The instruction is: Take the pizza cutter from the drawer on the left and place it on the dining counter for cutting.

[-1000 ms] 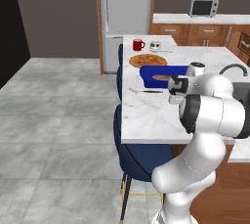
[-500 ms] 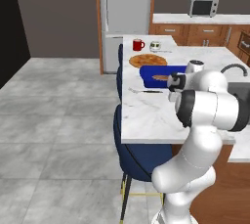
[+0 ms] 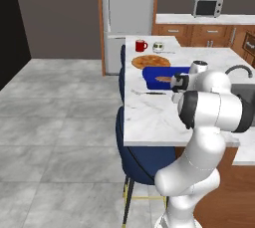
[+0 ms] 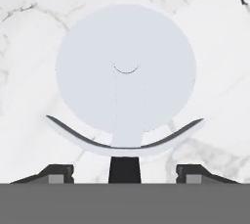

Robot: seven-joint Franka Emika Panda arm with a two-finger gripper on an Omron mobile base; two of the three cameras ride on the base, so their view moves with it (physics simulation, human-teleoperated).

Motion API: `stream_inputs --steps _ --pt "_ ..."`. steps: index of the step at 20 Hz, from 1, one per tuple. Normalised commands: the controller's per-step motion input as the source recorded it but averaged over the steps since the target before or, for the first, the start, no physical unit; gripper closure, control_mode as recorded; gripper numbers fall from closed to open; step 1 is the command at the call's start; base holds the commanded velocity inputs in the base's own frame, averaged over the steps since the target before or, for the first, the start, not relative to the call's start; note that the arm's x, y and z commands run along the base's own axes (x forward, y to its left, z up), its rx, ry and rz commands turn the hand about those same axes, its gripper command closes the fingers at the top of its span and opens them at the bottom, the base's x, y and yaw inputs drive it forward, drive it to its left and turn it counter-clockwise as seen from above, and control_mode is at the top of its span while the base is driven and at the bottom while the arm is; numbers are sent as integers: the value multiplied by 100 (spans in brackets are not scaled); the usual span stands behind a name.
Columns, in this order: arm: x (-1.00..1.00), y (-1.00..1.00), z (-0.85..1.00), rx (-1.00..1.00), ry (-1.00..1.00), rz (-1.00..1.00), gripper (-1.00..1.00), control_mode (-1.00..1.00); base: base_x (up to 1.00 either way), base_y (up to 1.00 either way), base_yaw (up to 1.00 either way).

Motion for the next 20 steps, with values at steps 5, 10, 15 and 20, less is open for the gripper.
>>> stream_inputs --steps 5,10,15,20 --pt "0 2 18 0 1 -2 -100 -100 0 0 0" --pt "-20 31 46 0 6 -14 -100 -100 0 0 0" --pt "-57 19 58 0 10 -17 -100 -100 0 0 0" --pt "-100 0 37 0 0 -7 -100 -100 0 0 0"
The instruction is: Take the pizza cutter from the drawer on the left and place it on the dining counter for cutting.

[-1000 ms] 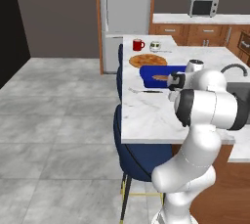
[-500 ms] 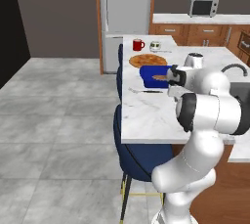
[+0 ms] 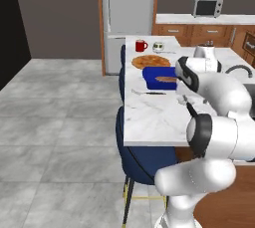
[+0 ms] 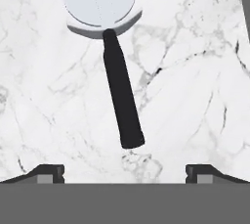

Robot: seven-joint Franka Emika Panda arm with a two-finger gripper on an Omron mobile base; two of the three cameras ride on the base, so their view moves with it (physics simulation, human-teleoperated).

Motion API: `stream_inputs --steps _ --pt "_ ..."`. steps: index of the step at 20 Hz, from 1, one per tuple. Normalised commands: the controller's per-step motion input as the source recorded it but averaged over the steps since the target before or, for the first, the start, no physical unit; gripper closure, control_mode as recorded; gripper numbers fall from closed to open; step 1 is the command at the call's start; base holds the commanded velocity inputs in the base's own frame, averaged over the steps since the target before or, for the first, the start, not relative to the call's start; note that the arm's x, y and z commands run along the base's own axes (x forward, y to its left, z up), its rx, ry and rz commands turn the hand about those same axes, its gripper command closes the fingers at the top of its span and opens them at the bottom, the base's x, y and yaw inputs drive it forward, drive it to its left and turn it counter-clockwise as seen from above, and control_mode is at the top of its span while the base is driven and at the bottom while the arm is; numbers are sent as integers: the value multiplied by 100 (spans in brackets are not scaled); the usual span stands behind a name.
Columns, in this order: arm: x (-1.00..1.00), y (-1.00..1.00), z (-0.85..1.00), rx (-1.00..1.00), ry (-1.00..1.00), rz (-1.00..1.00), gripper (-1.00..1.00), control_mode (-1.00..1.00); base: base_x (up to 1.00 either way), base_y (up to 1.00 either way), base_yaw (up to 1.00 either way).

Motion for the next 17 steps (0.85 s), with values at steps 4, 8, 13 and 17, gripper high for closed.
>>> stream_inputs --steps 4,8,13,17 --pt "-100 4 35 0 0 -7 -100 -100 0 0 0" --pt "-97 31 37 0 3 -2 -100 -100 0 0 0" --pt "-100 43 13 0 3 -3 -100 -100 0 0 0" --pt "-100 14 19 0 3 0 -100 -100 0 0 0"
